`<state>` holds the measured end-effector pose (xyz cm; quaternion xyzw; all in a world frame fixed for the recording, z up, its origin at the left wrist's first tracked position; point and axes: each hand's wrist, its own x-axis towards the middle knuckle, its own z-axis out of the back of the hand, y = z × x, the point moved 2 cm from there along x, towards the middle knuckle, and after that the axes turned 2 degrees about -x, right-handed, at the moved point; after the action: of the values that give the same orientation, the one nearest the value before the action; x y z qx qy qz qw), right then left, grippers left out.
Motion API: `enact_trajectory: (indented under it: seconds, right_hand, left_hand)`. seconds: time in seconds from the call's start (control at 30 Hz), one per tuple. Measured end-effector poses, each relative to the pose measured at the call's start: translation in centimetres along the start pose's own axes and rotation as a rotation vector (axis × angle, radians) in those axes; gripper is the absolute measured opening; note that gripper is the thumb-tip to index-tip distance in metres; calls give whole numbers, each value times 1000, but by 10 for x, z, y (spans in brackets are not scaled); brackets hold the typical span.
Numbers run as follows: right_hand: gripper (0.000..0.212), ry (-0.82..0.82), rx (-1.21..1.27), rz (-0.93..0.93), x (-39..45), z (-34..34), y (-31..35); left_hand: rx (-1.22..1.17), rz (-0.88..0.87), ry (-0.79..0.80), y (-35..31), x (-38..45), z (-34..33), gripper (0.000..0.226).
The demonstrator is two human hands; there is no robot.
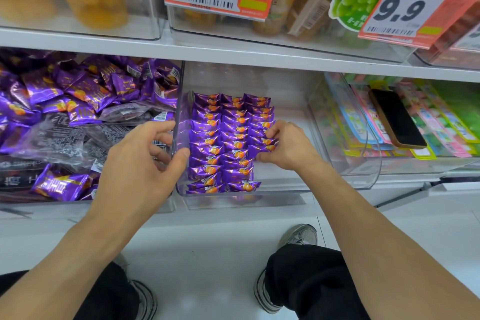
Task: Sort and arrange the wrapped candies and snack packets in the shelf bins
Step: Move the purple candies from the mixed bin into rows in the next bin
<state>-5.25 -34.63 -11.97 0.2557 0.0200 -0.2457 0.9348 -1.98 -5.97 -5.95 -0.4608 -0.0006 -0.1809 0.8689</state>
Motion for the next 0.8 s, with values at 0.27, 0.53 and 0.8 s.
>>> enact_trajectory:
  seconds: [0.27,0.53,0.8]
  right_hand:
    - [56,2,-38,-20,0,6,-2]
    - [12,-324,281,242,-47,43,54]
    - [14,-126,369,704,-109,2,177]
  left_hand:
    - [8,-4,14,1,0,0,40]
    - [93,-77,6,-2,12,50,15]
    - [358,-31,-112,55,24,142,24]
